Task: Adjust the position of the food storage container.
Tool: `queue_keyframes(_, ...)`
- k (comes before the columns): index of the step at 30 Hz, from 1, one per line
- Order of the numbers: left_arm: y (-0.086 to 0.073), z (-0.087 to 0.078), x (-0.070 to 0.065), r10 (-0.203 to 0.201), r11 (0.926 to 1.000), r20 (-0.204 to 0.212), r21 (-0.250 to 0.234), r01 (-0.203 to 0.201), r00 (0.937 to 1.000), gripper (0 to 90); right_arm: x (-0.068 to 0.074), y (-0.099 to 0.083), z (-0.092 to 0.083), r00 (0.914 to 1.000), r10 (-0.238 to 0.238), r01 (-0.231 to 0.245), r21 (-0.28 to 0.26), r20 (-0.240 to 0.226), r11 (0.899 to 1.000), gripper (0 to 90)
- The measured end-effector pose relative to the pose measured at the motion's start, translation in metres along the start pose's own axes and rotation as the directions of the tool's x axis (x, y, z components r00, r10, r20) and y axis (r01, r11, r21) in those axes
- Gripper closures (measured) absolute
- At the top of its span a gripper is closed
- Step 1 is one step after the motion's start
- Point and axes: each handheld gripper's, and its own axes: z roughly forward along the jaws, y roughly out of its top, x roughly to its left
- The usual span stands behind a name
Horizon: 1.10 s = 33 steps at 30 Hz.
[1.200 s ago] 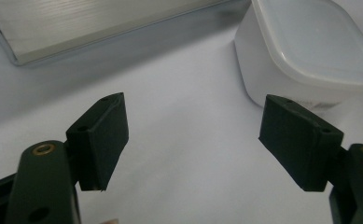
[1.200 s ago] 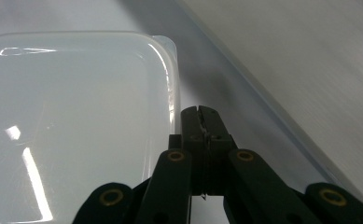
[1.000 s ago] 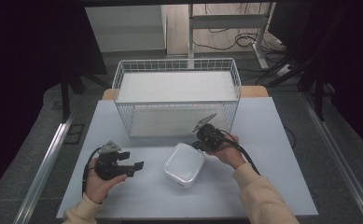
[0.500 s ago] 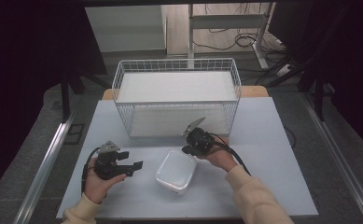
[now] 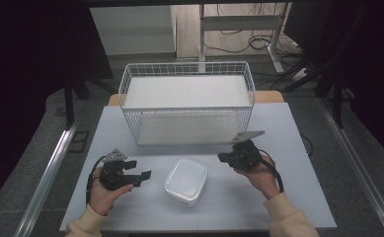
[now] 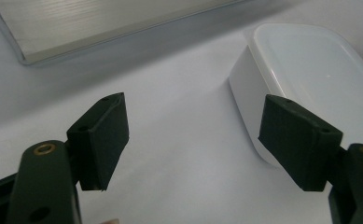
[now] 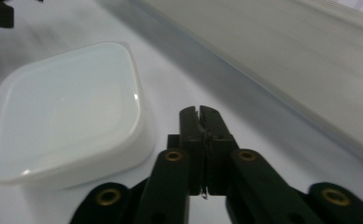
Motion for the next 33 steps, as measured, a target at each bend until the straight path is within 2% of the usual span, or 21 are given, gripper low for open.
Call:
queue_keyframes(2, 0.000, 0.001, 0.000, 0.003, 1.0000, -0.001, 0.003, -0.003, 1.0000, 23.5, -0.002, -0.014, -0.011, 0.9986, 0.052, -0.051, -0.041, 0.011, 0.998, 67.6)
queue_keyframes(5, 0.000, 0.002, -0.002, 0.011, 0.9999, 0.006, 0.009, -0.011, 0.9999, 24.7, -0.002, -0.032, -0.023, 0.9934, 0.105, -0.100, -0.104, 0.044, 0.990, 44.1)
queue_keyframes(6, 0.000, 0.002, -0.002, 0.011, 0.9999, 0.006, 0.009, -0.011, 0.9999, 25.5, -0.002, -0.032, -0.023, 0.9934, 0.105, -0.100, -0.104, 0.044, 0.990, 44.1)
queue_keyframes(7, 0.001, 0.002, -0.004, 0.016, 0.9997, 0.015, 0.017, -0.016, 0.9998, 26.0, -0.001, -0.042, -0.029, 0.9897, 0.135, -0.128, -0.128, 0.048, 0.984, 33.4)
queue_keyframes(10, 0.002, 0.001, -0.006, 0.030, 0.9992, 0.018, 0.024, -0.031, 0.9994, 26.6, 0.002, -0.055, -0.036, 0.9816, 0.183, -0.172, -0.151, 0.056, 0.973, 23.2)
queue_keyframes(15, 0.002, 0.000, -0.010, 0.047, 0.9983, 0.021, 0.034, -0.048, 0.9987, 27.0, 0.003, -0.070, -0.044, 0.9697, 0.229, -0.210, -0.185, 0.086, 0.960, 18.9)
queue_keyframes(20, 0.002, 0.001, -0.012, 0.042, 0.9975, 0.037, 0.056, -0.044, 0.9985, 32.6, 0.000, -0.072, -0.047, 0.9652, 0.243, -0.220, -0.198, 0.098, 0.955, 18.2)
queue_keyframes(23, 0.002, 0.002, -0.013, 0.042, 0.9963, 0.056, 0.073, -0.046, 0.9976, 49.8, 0.003, -0.069, -0.048, 0.9691, 0.227, -0.205, -0.196, 0.096, 0.959, 18.1)
queue_keyframes(26, 0.001, 0.005, -0.016, 0.049, 0.9939, 0.063, 0.095, -0.055, 0.9968, 70.9, 0.005, -0.068, -0.049, 0.9715, 0.219, -0.197, -0.199, 0.092, 0.960, 18.1)
queue_keyframes(27, -0.001, 0.010, -0.021, 0.062, 0.9895, 0.082, 0.125, -0.072, 0.9947, 76.2, 0.006, -0.068, -0.048, 0.9723, 0.216, -0.195, -0.196, 0.090, 0.961, 18.1)
queue_keyframes(30, -0.003, 0.017, -0.029, 0.094, 0.9797, 0.108, 0.167, -0.111, 0.9898, 86.4, 0.009, -0.067, -0.046, 0.9738, 0.206, -0.185, -0.184, 0.097, 0.965, 18.1)
queue_keyframes(31, -0.003, 0.017, -0.029, 0.094, 0.9797, 0.108, 0.167, -0.111, 0.9898, 88.6, 0.009, -0.067, -0.045, 0.9745, 0.202, -0.182, -0.181, 0.098, 0.966, 18.1)
queue_keyframes(33, -0.003, 0.021, -0.033, 0.105, 0.9744, 0.121, 0.186, -0.126, 0.9871, 89.8, 0.009, -0.068, -0.044, 0.9752, 0.199, -0.180, -0.177, 0.097, 0.968, 18.1)
